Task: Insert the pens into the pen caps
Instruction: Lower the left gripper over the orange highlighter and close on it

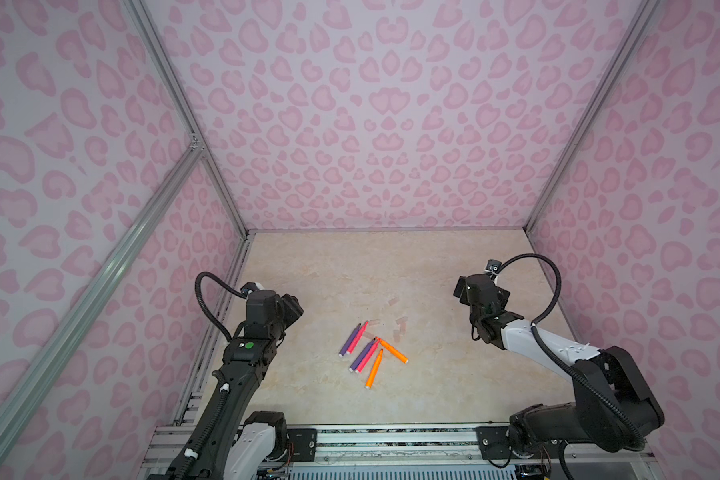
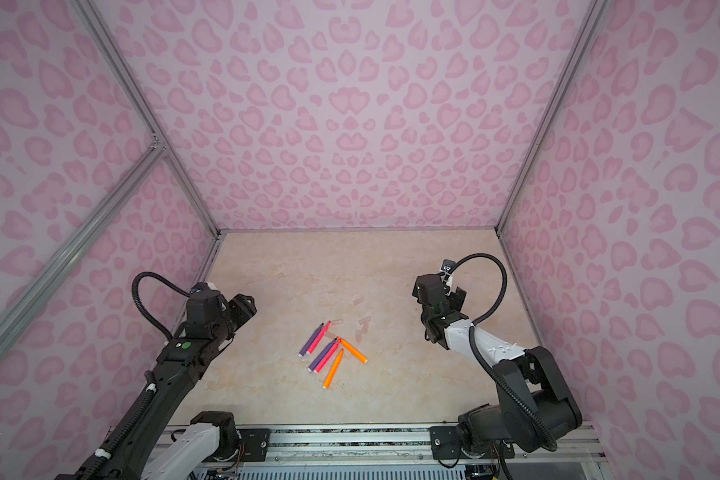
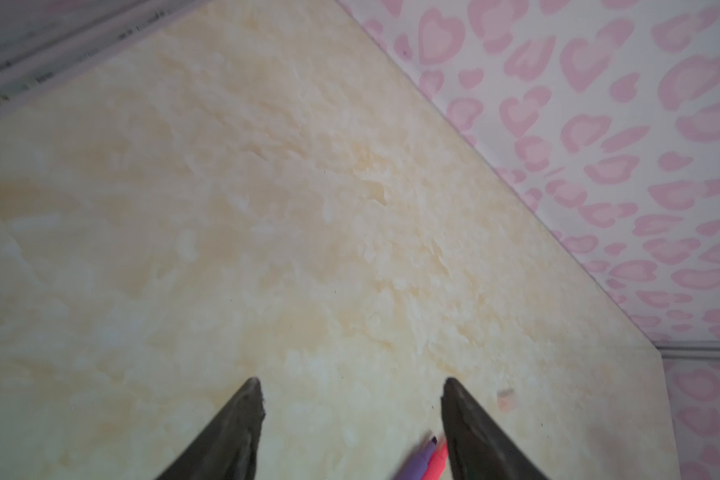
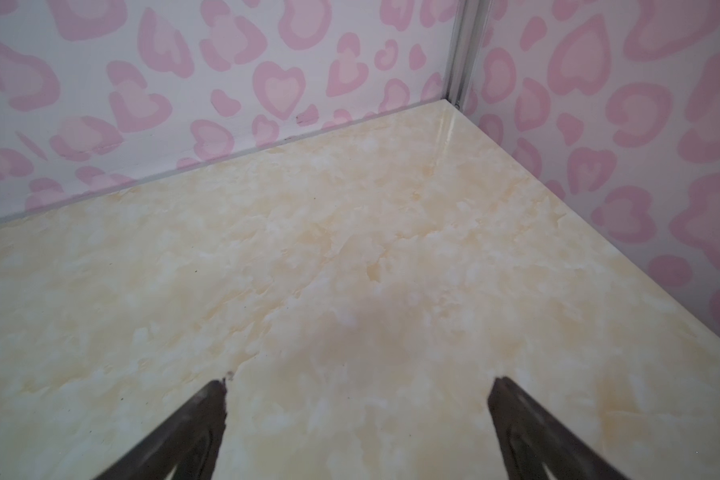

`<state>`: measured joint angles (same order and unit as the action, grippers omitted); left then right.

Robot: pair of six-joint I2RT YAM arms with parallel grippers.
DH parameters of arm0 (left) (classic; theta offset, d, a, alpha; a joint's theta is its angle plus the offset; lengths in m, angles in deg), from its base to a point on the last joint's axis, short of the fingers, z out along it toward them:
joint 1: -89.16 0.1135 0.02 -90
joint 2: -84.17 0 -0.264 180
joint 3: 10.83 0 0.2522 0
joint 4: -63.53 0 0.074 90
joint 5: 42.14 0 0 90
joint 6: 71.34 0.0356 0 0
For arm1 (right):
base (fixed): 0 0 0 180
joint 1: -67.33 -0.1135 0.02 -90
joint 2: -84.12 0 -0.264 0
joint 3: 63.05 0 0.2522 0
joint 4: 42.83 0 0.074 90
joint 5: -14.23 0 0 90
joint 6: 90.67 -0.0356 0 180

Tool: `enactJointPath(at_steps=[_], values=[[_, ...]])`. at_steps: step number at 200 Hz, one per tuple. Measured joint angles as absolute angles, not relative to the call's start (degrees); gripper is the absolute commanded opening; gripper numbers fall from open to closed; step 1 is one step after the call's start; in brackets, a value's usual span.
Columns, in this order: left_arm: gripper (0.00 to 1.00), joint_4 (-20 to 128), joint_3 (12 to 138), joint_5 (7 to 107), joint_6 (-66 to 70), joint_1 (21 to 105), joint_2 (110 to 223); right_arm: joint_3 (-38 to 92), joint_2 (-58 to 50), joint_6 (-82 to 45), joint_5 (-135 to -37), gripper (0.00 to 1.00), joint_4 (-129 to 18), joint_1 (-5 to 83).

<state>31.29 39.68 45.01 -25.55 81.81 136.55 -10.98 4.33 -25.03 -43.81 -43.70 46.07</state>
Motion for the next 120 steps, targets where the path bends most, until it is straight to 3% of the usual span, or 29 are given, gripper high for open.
enactJointPath(at_steps=[66,120], values=[[0.58,20.7,39.0,27.9,-51.1,45.6,137.5,-13.4,6.3,-24.4,-42.4,0.99,-41.5,47.8],[0.51,18.0,51.3,21.3,-61.9,30.1,159.1,-14.9,9.4,-24.3,-43.9,0.98,-42.6,47.9]])
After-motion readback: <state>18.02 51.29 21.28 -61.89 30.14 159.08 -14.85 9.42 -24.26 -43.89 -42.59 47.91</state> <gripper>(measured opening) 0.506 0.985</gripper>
